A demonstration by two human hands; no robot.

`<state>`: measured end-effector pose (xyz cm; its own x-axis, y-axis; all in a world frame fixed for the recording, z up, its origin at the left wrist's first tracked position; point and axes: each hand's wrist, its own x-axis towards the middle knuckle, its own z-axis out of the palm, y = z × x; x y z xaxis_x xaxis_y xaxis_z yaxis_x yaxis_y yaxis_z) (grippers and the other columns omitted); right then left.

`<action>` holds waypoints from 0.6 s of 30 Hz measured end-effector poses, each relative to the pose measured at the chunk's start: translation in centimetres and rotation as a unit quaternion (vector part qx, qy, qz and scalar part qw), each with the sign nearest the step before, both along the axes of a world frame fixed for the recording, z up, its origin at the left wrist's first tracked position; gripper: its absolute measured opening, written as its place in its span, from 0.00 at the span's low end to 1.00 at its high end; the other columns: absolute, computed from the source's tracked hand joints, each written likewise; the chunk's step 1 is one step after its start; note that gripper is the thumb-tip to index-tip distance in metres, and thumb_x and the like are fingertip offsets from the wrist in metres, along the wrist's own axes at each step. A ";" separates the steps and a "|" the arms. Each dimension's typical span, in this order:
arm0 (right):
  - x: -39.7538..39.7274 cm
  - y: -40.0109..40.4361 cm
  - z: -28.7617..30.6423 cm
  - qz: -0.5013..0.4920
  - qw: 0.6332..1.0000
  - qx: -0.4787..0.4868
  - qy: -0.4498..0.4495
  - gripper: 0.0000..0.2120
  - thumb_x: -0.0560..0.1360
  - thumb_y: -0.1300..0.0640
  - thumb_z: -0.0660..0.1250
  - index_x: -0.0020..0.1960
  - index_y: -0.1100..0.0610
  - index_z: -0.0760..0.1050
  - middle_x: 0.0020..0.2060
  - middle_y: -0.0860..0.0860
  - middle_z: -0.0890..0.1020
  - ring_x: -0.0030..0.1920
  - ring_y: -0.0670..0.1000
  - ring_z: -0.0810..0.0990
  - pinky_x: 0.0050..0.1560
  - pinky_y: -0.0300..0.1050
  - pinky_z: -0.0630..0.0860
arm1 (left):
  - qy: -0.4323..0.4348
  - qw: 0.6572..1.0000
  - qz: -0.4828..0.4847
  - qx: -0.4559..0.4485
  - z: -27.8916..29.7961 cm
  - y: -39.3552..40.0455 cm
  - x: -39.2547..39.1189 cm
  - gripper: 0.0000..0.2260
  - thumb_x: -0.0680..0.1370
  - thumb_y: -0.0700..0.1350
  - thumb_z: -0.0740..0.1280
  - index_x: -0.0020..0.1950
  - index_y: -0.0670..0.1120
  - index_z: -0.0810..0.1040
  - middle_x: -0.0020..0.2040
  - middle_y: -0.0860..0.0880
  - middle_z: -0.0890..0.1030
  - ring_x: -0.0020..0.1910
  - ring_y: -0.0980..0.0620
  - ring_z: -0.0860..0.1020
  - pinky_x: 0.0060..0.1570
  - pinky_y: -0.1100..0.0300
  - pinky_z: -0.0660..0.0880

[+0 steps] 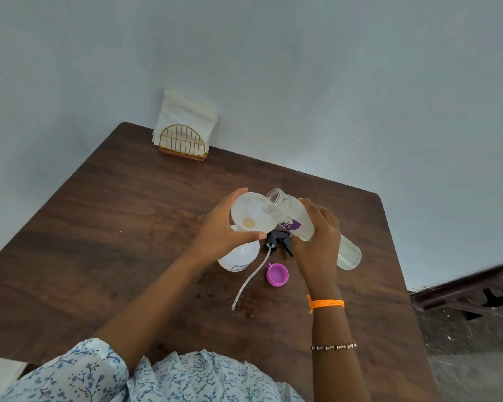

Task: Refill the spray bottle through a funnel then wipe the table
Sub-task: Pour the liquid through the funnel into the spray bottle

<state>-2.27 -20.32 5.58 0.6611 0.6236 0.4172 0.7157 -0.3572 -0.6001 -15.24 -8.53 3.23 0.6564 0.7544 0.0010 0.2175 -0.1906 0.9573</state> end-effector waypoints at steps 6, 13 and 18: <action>-0.4 0.1 0.4 0.006 1.000 0.004 0.000 0.26 0.64 0.67 0.76 0.60 0.56 0.75 0.55 0.56 0.78 0.55 0.55 0.73 0.54 0.54 0.74 | 0.002 1.000 0.001 0.000 0.0 0.0 0.0 0.41 0.64 0.49 0.78 0.72 0.56 0.61 0.70 0.54 0.67 0.61 0.58 0.67 0.55 0.61 0.68; -0.4 0.1 0.4 0.011 1.000 0.000 -0.015 0.27 0.63 0.67 0.75 0.60 0.55 0.76 0.53 0.54 0.79 0.54 0.54 0.73 0.53 0.52 0.72 | -0.001 1.000 -0.005 -0.003 0.1 0.0 -0.1 0.40 0.66 0.49 0.77 0.72 0.56 0.60 0.70 0.53 0.67 0.61 0.58 0.66 0.56 0.61 0.67; -0.6 0.1 0.5 0.010 1.000 0.001 -0.023 0.28 0.62 0.68 0.75 0.60 0.56 0.76 0.54 0.55 0.79 0.54 0.56 0.73 0.54 0.56 0.73 | -0.003 1.000 -0.004 -0.008 0.1 0.0 -0.1 0.40 0.66 0.49 0.77 0.72 0.55 0.60 0.70 0.52 0.67 0.62 0.58 0.66 0.58 0.61 0.68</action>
<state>-2.89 -20.20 6.12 0.6278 0.6364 0.4481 0.7502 -0.3413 -0.5663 -15.33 -8.57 3.33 0.6632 0.7484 -0.0075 0.2100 -0.1764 0.9617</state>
